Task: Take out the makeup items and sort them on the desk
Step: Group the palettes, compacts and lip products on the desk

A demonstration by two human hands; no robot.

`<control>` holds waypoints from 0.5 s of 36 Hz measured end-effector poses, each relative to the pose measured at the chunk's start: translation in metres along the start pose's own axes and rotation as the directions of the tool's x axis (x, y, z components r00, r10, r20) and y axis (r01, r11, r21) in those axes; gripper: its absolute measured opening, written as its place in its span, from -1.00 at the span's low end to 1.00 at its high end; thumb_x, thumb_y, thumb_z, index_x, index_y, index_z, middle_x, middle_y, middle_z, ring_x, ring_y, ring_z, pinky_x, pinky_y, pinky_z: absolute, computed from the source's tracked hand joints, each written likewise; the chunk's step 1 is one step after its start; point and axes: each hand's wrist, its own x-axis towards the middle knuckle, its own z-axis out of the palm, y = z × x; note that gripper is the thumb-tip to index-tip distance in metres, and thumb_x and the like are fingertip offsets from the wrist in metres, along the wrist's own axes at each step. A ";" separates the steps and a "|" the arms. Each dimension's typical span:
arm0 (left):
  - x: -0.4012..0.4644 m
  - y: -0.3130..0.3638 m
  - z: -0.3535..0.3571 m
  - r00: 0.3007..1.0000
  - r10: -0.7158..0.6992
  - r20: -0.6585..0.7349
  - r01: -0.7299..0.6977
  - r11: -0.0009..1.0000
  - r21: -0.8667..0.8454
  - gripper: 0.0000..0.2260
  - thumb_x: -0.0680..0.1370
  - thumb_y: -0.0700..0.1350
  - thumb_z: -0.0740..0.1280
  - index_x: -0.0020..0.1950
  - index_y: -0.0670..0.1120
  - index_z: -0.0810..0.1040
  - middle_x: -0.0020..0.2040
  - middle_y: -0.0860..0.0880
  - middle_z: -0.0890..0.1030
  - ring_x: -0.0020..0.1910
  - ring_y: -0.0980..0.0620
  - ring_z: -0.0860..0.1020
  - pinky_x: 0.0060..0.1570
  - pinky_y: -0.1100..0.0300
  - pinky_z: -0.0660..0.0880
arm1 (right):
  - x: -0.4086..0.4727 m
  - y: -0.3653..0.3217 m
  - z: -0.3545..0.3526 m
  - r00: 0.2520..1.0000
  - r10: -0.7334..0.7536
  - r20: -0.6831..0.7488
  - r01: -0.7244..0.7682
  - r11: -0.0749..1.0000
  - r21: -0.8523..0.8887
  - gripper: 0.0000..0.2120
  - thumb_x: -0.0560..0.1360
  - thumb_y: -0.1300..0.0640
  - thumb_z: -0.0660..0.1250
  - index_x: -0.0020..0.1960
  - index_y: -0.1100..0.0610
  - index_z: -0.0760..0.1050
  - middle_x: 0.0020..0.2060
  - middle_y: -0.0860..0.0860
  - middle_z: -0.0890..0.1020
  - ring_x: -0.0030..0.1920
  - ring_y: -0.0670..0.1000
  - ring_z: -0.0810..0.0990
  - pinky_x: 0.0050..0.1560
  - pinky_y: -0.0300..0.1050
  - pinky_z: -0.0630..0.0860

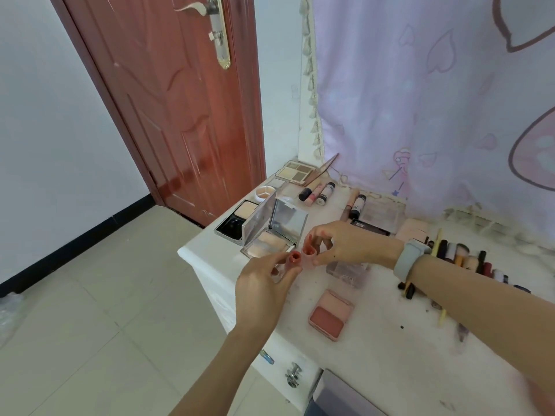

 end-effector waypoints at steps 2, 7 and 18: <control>0.000 -0.001 0.003 0.999 0.025 -0.034 -0.024 0.999 0.045 -0.80 0.39 -0.05 0.51 -0.02 -0.01 0.68 -0.24 0.15 0.59 -0.24 0.07 0.54 -0.18 0.21 0.48 | 0.003 -0.002 -0.003 1.000 0.009 0.029 -0.008 1.000 -0.021 -0.83 0.44 0.17 0.42 0.00 0.03 0.52 -0.34 -0.20 0.46 -0.38 -0.28 0.43 -0.35 -0.46 0.32; 0.000 -0.007 0.008 0.995 0.025 -0.093 -0.015 0.995 0.101 -0.80 0.38 -0.01 0.52 -0.04 -0.01 0.67 -0.21 0.14 0.63 -0.20 0.03 0.55 -0.15 0.00 0.53 | 0.012 0.001 -0.003 0.994 0.011 0.105 -0.005 0.998 -0.063 -0.85 0.42 0.13 0.43 -0.03 -0.02 0.53 -0.07 -0.01 0.62 -0.27 -0.26 0.47 -0.22 -0.39 0.37; 0.004 -0.013 0.009 0.998 0.012 -0.057 -0.004 0.991 0.130 -0.75 0.39 0.09 0.47 0.00 0.03 0.65 -0.12 0.14 0.65 -0.09 0.07 0.46 0.01 0.17 0.33 | 0.016 0.004 0.001 0.998 -0.019 0.065 0.022 0.998 -0.057 -0.73 0.42 0.18 0.42 0.11 0.09 0.54 -0.14 -0.09 0.56 -0.37 -0.34 0.43 -0.33 -0.47 0.32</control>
